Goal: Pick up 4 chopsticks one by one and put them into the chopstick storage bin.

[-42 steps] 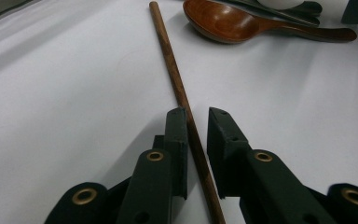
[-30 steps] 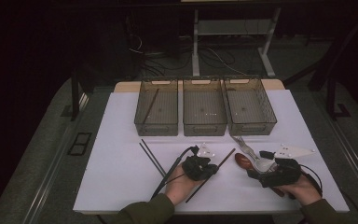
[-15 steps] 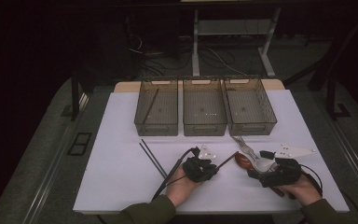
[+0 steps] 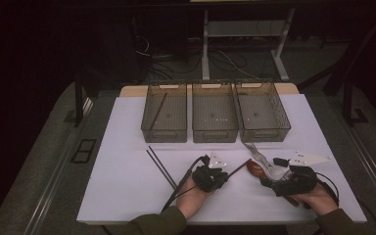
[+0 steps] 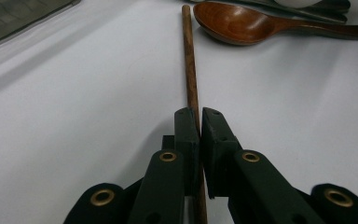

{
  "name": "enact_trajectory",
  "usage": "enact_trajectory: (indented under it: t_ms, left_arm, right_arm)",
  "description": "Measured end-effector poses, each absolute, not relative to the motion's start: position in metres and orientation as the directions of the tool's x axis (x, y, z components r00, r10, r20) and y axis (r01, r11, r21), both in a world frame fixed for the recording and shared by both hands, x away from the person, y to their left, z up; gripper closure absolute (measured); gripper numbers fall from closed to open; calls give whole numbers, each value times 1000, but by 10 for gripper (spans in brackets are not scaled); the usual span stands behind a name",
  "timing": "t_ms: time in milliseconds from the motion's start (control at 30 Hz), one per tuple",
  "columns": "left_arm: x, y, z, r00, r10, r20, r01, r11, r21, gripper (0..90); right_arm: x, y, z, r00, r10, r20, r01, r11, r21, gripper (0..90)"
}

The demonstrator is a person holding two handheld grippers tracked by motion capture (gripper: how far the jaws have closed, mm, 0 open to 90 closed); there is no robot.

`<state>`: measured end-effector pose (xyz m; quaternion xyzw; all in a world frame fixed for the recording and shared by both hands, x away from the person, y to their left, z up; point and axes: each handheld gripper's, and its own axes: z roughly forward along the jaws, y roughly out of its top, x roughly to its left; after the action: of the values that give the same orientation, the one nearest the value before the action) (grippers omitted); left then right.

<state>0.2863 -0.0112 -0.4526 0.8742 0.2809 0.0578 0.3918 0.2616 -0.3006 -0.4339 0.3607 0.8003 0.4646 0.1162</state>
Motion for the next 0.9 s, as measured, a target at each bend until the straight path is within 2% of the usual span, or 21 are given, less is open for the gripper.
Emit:
enact_trajectory:
  t_ms: [667, 900]
  left_arm:
    - [297, 1, -436, 841, 512, -175, 462, -511, 725, 844]
    - [300, 11, -426, 860, 476, -183, 444, -521, 729, 844]
  right_arm:
    - [261, -300, -434, -715, 683, 150, 470, 310, 827, 73]
    - [261, -301, -434, -716, 682, 148, 467, 311, 828, 73]
